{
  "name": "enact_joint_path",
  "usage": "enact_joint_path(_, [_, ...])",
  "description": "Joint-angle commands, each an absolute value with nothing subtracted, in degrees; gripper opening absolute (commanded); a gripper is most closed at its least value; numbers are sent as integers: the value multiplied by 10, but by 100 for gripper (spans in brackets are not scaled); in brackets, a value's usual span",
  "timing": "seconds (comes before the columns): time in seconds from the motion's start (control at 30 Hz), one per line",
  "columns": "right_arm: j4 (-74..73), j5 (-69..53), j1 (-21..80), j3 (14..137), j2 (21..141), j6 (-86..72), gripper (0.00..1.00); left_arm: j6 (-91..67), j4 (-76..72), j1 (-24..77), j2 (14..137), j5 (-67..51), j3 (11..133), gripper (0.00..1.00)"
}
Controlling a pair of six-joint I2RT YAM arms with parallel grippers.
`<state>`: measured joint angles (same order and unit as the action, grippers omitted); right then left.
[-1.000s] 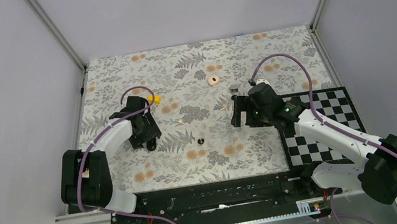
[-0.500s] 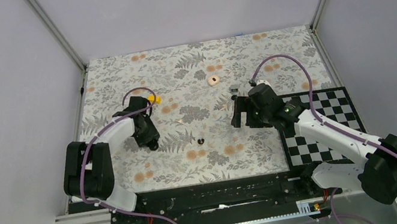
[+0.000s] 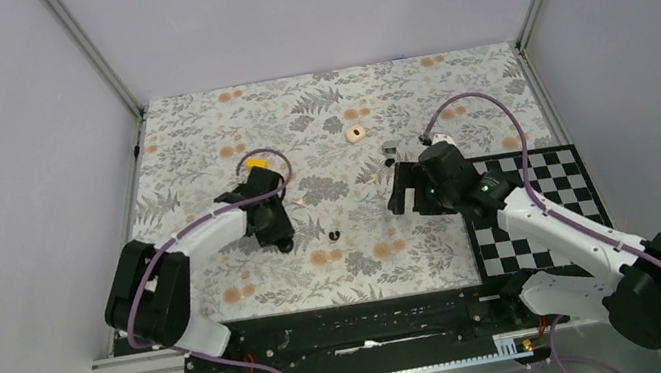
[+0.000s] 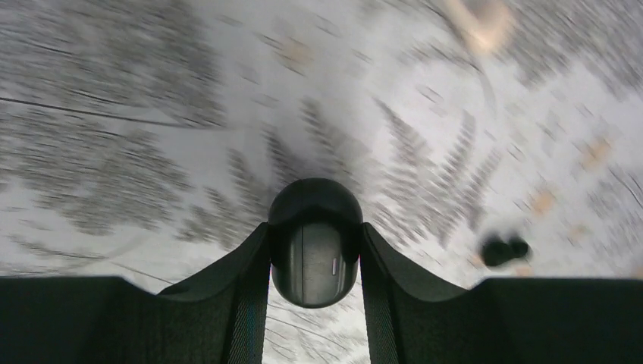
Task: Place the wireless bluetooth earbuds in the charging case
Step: Move the charging case to the center of the board.
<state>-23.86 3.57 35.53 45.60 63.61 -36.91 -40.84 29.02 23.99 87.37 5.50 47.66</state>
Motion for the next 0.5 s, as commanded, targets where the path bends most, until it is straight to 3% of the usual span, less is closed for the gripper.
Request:
enact_joint_path(0.0, [-239, 58, 358, 441, 600, -373, 100, -445, 254, 328, 844, 34, 499, 29])
enact_joint_path(0.23, [-234, 59, 358, 414, 565, -387, 100, -455, 258, 427, 958, 36, 643, 30])
enact_joint_path(0.47, [-193, 62, 359, 350, 527, -434, 100, -483, 242, 455, 1073, 32, 727, 31])
